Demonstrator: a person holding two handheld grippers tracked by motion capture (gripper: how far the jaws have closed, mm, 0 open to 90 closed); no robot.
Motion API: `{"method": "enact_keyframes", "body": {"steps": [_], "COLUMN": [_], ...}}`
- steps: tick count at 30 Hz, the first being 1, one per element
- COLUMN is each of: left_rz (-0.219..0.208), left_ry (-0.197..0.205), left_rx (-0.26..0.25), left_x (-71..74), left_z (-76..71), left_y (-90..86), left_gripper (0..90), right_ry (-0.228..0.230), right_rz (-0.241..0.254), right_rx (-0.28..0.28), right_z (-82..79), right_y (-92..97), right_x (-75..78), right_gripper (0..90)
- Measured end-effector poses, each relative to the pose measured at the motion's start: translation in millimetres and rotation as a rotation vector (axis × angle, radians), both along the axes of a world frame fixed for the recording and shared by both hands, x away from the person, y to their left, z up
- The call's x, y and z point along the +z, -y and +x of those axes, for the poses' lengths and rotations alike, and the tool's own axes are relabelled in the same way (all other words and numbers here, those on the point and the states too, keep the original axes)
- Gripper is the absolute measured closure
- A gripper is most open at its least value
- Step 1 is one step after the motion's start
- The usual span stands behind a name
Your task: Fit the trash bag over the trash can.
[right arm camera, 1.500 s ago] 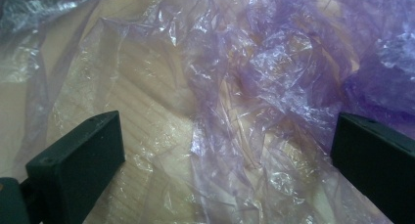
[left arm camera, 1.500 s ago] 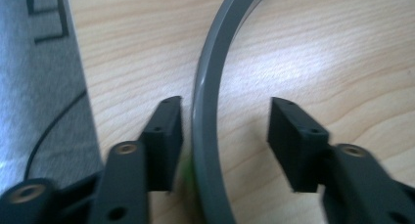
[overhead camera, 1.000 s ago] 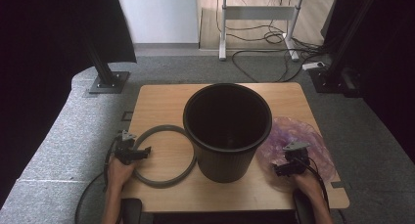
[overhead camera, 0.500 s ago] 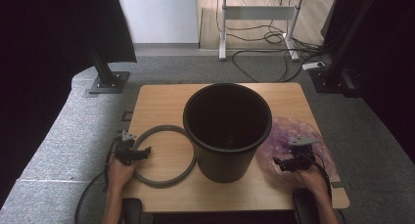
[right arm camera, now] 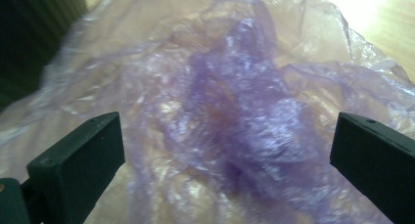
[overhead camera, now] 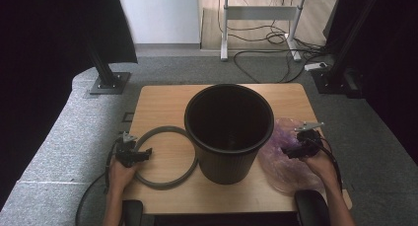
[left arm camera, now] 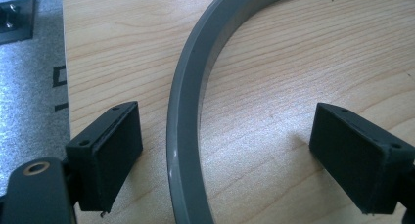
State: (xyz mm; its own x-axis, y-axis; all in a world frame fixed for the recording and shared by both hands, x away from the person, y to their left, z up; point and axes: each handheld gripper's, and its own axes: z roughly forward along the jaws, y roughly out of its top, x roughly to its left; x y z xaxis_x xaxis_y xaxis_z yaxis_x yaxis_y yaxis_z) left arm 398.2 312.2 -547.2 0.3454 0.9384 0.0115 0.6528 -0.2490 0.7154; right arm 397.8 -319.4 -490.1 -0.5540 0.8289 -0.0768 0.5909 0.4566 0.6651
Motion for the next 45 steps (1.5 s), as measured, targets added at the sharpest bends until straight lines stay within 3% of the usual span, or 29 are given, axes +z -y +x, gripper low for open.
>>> {"method": "enact_keyframes", "body": {"steps": [5,11,13,15,17,19,25,29,35,45], "left_rz": [0.001,0.000,0.000,0.000,0.000,0.000,0.000,0.000,0.000,0.001], "left_ry": [-0.001,0.001,0.001,0.001,0.001,0.001,0.001,0.001,0.001,0.002], "left_rx": [0.000,0.003,0.003,0.003,0.004,0.004,0.006,0.006,0.008,0.014], "left_x": [0.0,-0.1,-0.1,-0.1,-0.1,-0.1,-0.2,-0.2,-0.1,-0.2], "left_z": [-0.1,-0.1,-0.2,-0.2,-0.2,-0.2,-0.3,-0.4,-0.4,-0.9], "left_y": [0.0,0.1,0.2,0.2,0.2,0.2,0.4,0.4,0.5,1.0], "left_gripper": [12.2,12.1,12.2,12.1,12.2,12.1,12.1,12.1,12.2,12.1], "right_ry": [-0.095,-0.280,-0.316,-0.339,-0.371,-0.388,-0.485,-0.506,-0.494,-0.445], "right_rz": [-0.060,-0.160,-0.176,-0.179,-0.179,-0.199,-0.280,-0.283,-0.258,-0.221], "right_rx": [0.019,0.061,0.068,0.081,0.086,0.111,0.146,0.143,0.147,0.158], "right_z": [20.9,41.1,46.8,51.9,57.0,61.8,71.9,69.7,63.9,51.8], "right_y": [-0.4,-6.4,-8.6,-11.2,-13.4,-16.5,-31.0,-34.5,-32.1,-31.3], "right_x": [-6.8,-27.9,-31.5,-33.3,-33.2,-27.8,-20.8,-20.3,-11.8,20.8], "right_gripper": [0.0,0.0,3.7,15.8,21.0,39.3,69.4,79.9,81.0,80.9]}}
